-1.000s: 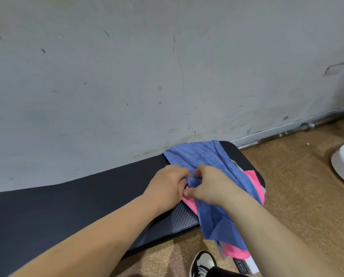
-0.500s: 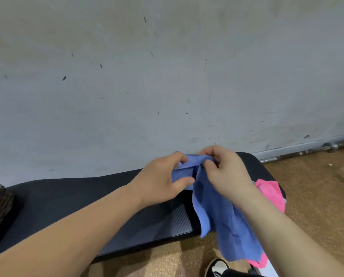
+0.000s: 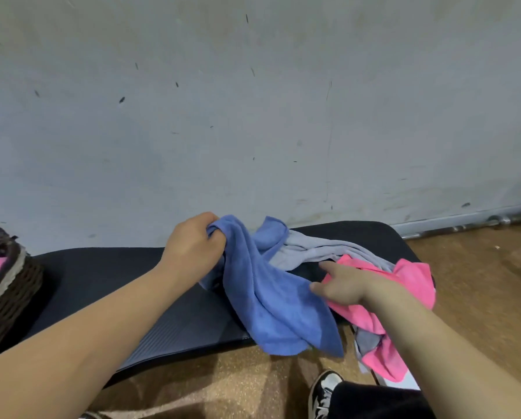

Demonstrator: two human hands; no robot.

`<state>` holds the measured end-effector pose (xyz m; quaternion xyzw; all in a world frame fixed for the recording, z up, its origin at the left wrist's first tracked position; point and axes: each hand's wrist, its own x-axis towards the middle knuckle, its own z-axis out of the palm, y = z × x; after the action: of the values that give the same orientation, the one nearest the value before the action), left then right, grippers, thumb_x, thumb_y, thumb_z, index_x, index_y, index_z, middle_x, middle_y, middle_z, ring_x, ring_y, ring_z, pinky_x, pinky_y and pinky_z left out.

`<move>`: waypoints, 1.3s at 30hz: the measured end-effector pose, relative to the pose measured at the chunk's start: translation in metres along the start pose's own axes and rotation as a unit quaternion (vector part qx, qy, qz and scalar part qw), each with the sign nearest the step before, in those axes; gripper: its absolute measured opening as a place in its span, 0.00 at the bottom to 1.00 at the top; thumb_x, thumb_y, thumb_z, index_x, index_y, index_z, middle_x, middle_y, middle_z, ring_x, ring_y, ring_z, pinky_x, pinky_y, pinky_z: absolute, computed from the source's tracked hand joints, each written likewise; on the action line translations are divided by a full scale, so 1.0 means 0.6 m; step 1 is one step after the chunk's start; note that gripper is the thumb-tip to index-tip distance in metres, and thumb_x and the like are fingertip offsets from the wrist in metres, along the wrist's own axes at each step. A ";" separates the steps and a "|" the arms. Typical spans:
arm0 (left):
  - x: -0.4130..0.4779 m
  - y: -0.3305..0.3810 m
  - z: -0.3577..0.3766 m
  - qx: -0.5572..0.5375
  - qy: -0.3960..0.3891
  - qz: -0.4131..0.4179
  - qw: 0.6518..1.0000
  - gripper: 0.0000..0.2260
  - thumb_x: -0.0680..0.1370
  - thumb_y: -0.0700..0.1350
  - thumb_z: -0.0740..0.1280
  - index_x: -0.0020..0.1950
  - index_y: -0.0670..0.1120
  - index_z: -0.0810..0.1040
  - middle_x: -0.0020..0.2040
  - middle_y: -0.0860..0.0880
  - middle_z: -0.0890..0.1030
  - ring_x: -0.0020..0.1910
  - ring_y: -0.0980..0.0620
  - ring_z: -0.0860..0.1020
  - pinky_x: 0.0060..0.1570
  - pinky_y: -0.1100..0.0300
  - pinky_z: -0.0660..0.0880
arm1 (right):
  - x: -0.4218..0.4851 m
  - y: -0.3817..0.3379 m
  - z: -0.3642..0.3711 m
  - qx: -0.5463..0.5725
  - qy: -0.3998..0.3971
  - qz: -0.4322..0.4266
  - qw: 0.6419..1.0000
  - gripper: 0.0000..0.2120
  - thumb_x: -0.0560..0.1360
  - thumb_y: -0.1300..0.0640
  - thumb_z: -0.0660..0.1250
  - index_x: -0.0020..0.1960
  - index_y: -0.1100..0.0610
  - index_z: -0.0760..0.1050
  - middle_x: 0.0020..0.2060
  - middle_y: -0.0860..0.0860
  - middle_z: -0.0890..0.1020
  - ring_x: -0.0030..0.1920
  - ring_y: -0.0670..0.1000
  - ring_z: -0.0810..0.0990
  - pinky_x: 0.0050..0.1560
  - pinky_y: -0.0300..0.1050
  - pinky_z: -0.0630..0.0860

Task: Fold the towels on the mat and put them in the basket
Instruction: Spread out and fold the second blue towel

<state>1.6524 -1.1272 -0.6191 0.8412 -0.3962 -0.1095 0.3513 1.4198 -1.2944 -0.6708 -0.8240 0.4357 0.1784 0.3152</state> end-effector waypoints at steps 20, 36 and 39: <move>-0.027 -0.007 0.100 -0.035 -0.262 -0.016 0.964 0.12 0.81 0.46 0.61 0.47 0.38 0.75 0.39 0.50 0.74 0.40 0.55 0.72 0.43 0.59 0.71 | 0.096 0.088 0.022 0.058 0.128 0.060 0.988 0.33 0.79 0.39 0.55 0.83 0.42 0.52 0.83 0.41 0.45 0.83 0.49 0.41 0.75 0.70 0.44; -0.038 -0.040 0.080 -0.049 -0.157 0.012 0.986 0.12 0.80 0.50 0.66 0.38 0.47 0.78 0.36 0.45 0.81 0.33 0.56 0.74 0.42 0.49 0.77 | 0.049 -0.075 -0.036 0.052 0.224 -0.141 0.963 0.04 0.71 0.55 0.69 0.39 0.54 0.79 0.36 0.49 0.84 0.40 0.52 0.82 0.43 0.48 0.81; -0.036 -0.031 0.062 -0.061 -0.089 0.010 0.994 0.09 0.79 0.50 0.68 0.41 0.48 0.81 0.36 0.46 0.81 0.35 0.49 0.77 0.41 0.50 0.77 | -0.018 -0.126 -0.021 0.119 0.065 -0.175 0.975 0.12 0.68 0.51 0.78 0.41 0.58 0.79 0.34 0.55 0.84 0.31 0.49 0.81 0.33 0.46 0.81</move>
<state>1.6319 -1.1219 -0.6610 0.8010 -0.4268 -0.2044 0.3668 1.4770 -1.2647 -0.6280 -0.8541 0.3219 0.0135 0.4082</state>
